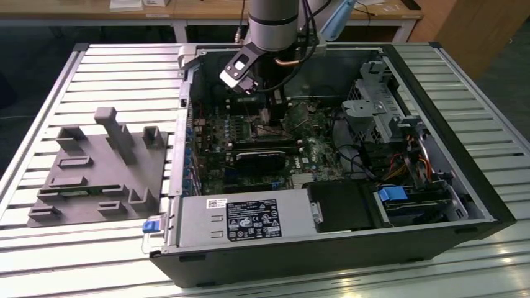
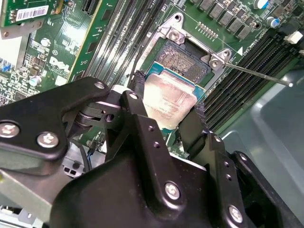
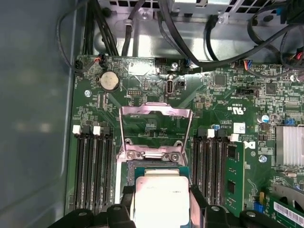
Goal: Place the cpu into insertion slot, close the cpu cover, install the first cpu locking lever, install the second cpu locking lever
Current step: 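Place the cpu into insertion slot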
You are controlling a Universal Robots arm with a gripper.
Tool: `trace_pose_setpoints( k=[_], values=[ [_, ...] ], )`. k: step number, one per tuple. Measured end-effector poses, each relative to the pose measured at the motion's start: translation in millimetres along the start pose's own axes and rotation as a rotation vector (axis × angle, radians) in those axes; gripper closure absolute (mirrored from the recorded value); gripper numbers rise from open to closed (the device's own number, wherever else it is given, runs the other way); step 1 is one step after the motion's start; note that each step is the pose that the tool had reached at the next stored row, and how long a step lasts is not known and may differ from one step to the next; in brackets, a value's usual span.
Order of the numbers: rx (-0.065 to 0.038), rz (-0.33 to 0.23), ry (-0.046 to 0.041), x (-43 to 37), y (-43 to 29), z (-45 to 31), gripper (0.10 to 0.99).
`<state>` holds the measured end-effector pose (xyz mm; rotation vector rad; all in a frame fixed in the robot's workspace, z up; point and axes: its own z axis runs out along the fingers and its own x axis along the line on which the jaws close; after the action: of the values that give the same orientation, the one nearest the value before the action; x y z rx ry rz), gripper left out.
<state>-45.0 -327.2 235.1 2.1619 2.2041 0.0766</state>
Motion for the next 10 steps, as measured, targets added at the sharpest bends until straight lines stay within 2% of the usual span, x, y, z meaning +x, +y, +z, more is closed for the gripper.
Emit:
trace_pose_setpoints(
  k=[10],
  values=[
    [0.000, 0.000, 0.0000, 0.0, -0.2, 2.6, 0.549]
  ],
)
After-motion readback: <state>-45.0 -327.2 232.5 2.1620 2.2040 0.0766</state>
